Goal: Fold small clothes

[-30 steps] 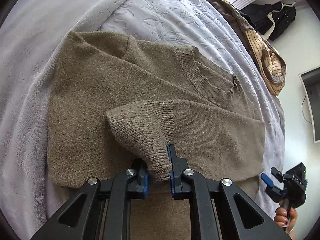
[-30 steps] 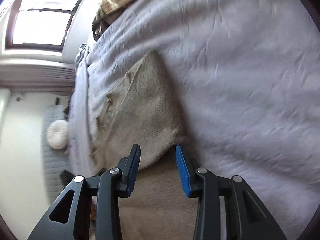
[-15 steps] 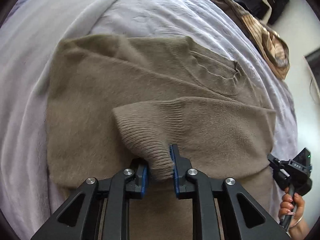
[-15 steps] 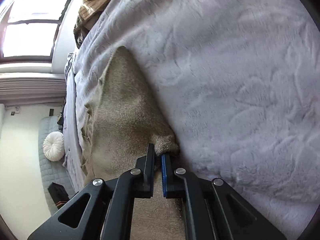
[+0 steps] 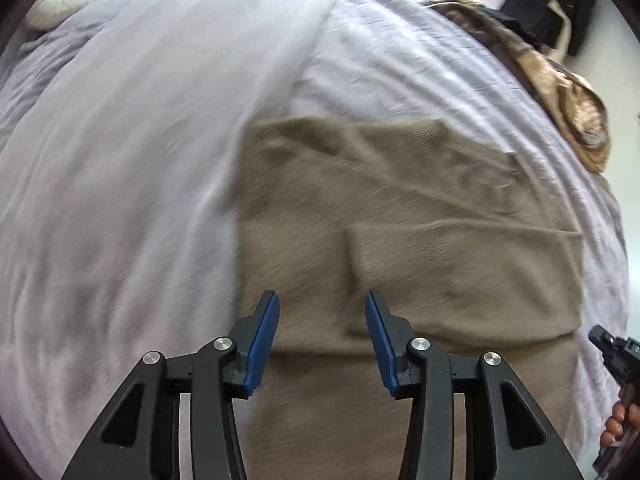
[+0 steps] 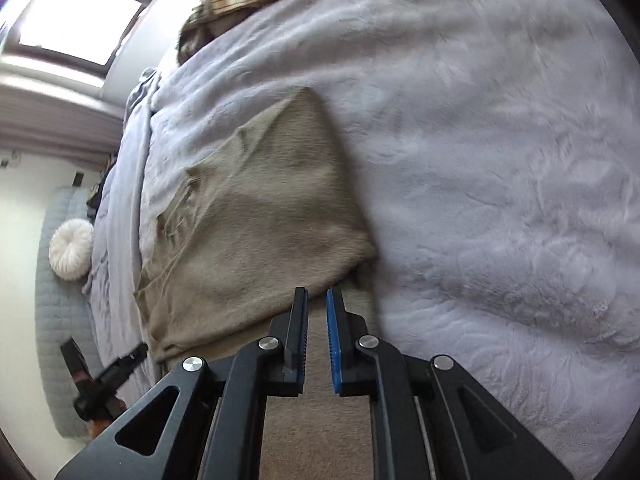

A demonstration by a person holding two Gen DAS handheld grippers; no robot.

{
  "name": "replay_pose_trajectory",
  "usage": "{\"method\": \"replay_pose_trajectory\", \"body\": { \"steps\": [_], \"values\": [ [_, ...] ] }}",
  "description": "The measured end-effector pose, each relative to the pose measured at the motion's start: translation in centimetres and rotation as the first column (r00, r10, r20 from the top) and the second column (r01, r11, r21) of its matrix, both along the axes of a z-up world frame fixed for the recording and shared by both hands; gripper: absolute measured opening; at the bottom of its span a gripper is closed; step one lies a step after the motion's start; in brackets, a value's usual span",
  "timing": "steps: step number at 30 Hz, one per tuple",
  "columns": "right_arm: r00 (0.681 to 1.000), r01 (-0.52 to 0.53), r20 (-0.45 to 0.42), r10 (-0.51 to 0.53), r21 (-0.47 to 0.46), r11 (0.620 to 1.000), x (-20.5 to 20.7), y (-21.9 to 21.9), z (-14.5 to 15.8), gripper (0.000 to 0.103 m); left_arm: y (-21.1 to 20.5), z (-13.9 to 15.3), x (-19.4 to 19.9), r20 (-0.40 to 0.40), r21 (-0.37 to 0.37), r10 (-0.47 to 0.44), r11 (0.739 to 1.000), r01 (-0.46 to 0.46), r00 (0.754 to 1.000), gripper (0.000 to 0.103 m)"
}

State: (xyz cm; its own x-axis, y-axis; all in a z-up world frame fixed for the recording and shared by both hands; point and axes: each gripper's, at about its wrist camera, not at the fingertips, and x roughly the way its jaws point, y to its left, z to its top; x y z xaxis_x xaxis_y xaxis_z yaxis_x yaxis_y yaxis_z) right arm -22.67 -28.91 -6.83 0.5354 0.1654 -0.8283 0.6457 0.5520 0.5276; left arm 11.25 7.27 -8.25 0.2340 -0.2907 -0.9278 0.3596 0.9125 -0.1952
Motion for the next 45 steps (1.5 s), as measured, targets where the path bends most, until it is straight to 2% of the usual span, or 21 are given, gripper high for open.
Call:
{"method": "replay_pose_trajectory", "body": {
  "steps": [3,6,7,8,10,12,13,14,15,17,19,20,24,28,31,33,34,35,37,41,45],
  "values": [
    [0.996,-0.092,0.012,0.093,-0.034,0.995,2.8,1.2,0.8,0.012,-2.8,-0.8,0.6,-0.006,0.044,-0.041,0.998,0.041,0.999,0.067],
    [0.989,-0.141,0.049,0.136,0.107,0.984,4.6,2.2,-0.3,0.012,-3.7,-2.7,1.4,-0.119,-0.011,-0.050,0.999,0.050,0.992,0.067],
    [0.990,-0.137,0.048,0.131,0.141,0.980,4.6,2.6,-0.8,0.018,-3.5,-3.3,1.6,-0.151,-0.022,-0.037,0.999,0.035,0.988,0.066],
    [0.992,-0.123,0.045,0.116,0.187,0.975,4.6,3.0,-1.7,0.022,-3.1,-3.5,1.7,-0.161,-0.035,-0.029,0.999,0.024,0.987,0.063],
    [0.998,-0.062,0.014,0.061,0.269,0.961,4.2,3.3,-3.8,0.033,-2.6,-3.7,2.0,-0.191,-0.069,-0.018,0.998,0.005,0.981,0.015],
    [1.000,0.014,0.008,-0.017,0.321,0.947,3.7,3.1,-5.4,0.031,-2.2,-3.6,2.2,-0.212,-0.094,-0.007,0.996,-0.013,0.977,0.008],
    [0.997,0.062,0.022,-0.073,0.338,0.939,3.3,2.7,-6.0,0.012,-2.1,-3.3,2.0,-0.200,-0.096,-0.008,0.995,-0.011,0.980,0.008],
    [0.994,0.094,0.027,-0.110,0.347,0.933,3.0,2.4,-6.1,0.006,-2.0,-2.7,1.6,-0.177,-0.092,-0.018,0.996,0.001,0.984,0.008],
    [0.990,0.115,0.031,-0.134,0.356,0.927,2.9,2.1,-6.1,0.006,-1.8,-2.3,1.3,-0.156,-0.086,-0.026,0.996,0.013,0.987,0.008],
    [0.994,0.090,0.032,-0.107,0.323,0.942,3.1,2.1,-5.6,0.006,-1.1,-2.4,0.4,-0.120,-0.031,-0.033,0.999,0.030,0.992,0.008],
    [1.000,0.022,-0.023,-0.017,0.240,0.971,3.6,2.8,-5.5,0.006,-0.5,-3.7,0.5,-0.114,0.070,-0.018,0.997,0.026,0.993,0.008],
    [0.999,0.003,-0.042,0.006,0.226,0.974,3.7,2.9,-5.6,0.005,-0.2,-4.0,0.6,-0.118,0.087,0.000,0.996,0.010,0.993,0.008],
    [0.996,-0.029,-0.073,0.045,0.199,0.979,3.3,3.0,-4.8,0.006,1.3,-1.9,0.3,-0.072,0.058,0.022,0.998,-0.018,0.997,0.009],
    [0.991,-0.110,-0.070,0.111,0.026,0.994,3.0,2.6,-1.2,0.009,0.1,0.1,-0.1,-0.016,0.030,-0.066,0.997,0.066,0.998,0.009],
    [0.988,-0.136,-0.080,0.129,-0.091,0.987,3.9,1.7,0.4,0.009,-1.6,-0.3,0.4,-0.009,0.033,-0.090,0.995,0.091,0.996,0.009],
    [0.988,-0.136,-0.086,0.127,-0.111,0.984,4.7,0.9,0.3,0.009,-3.2,-1.6,0.7,-0.019,0.040,-0.097,0.994,0.097,0.995,0.009],
    [0.987,-0.137,-0.104,0.124,-0.123,0.983,5.2,0.6,-0.3,0.009,-4.3,-2.7,0.7,-0.021,0.075,-0.096,0.992,0.098,0.995,0.009],
    [0.984,-0.141,-0.129,0.124,-0.132,0.981,5.6,0.4,-0.9,0.009,-4.6,-3.8,0.8,-0.023,0.103,-0.092,0.990,0.094,0.995,0.009],
    [0.970,-0.154,-0.206,0.126,-0.127,0.980,6.0,-0.1,-3.1,0.004,-4.5,-4.4,1.0,-0.016,0.090,-0.079,0.993,0.081,0.997,0.009],
    [0.986,-0.104,-0.137,0.094,-0.069,0.992,4.4,-1.4,-4.1,0.000,-2.4,-3.8,0.9,-0.030,0.102,-0.065,0.992,0.067,0.997,0.009],
    [0.990,-0.063,-0.129,0.056,-0.050,0.997,3.0,-2.3,-3.6,0.001,-1.1,-3.7,0.7,-0.037,0.125,-0.062,0.990,0.066,0.997,0.009]
  ]
}}
